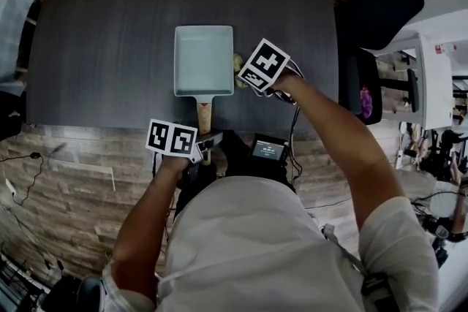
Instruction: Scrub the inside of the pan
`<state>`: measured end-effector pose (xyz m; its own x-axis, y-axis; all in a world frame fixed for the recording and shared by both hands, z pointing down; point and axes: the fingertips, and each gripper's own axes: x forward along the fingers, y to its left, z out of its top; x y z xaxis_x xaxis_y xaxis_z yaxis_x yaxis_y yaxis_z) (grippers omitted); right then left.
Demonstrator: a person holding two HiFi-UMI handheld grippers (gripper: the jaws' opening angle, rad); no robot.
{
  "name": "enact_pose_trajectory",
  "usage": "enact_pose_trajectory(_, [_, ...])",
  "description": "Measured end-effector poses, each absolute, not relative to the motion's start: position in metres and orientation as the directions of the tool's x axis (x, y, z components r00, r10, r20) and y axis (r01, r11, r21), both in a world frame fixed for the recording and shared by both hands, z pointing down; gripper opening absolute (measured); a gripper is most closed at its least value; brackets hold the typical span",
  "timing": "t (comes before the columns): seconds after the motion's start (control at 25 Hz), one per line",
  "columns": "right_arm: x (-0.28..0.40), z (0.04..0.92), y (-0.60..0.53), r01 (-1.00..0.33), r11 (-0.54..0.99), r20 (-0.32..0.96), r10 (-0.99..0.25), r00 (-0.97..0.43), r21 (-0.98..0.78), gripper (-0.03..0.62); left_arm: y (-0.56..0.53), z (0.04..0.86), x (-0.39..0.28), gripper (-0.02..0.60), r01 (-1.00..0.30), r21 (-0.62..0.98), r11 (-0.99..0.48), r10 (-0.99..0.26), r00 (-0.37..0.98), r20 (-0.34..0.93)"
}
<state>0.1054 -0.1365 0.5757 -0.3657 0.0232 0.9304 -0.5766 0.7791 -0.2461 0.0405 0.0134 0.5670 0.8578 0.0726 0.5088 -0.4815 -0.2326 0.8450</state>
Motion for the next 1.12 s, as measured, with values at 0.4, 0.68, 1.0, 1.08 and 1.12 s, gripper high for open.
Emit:
enact_pose_trajectory(0.4, [0.098, 0.578, -0.088, -0.605, 0.756, 0.925, 0.002, -0.379, -0.249, 0.044, 0.014, 0.568, 0.045, 0.083, -0.472, 0.852, -0.227, 0.085, 0.862, 0.5])
enact_pose_trajectory(0.68, [0.095, 0.578, -0.068, -0.648, 0.722, 0.929, -0.019, -0.37, -0.243, 0.044, 0.014, 0.57, 0.043, 0.08, -0.481, 0.849, -0.219, 0.07, 0.86, 0.505])
enact_pose_trajectory(1.0, [0.096, 0.58, -0.04, -0.618, 0.757, 0.954, 0.022, -0.299, -0.211, 0.044, 0.013, 0.571, 0.042, 0.077, -0.478, 0.855, -0.201, 0.05, 0.867, 0.496])
enact_pose_trajectory(1.08, [0.097, 0.579, -0.034, -0.587, 0.787, 0.964, 0.04, -0.262, -0.192, 0.043, 0.013, 0.57, 0.041, 0.077, -0.477, 0.857, -0.196, 0.043, 0.869, 0.493])
enact_pose_trajectory(1.12, [0.097, 0.579, -0.031, -0.567, 0.803, 0.968, 0.05, -0.244, -0.185, 0.044, 0.013, 0.57, 0.041, 0.075, -0.476, 0.858, -0.193, 0.038, 0.87, 0.491])
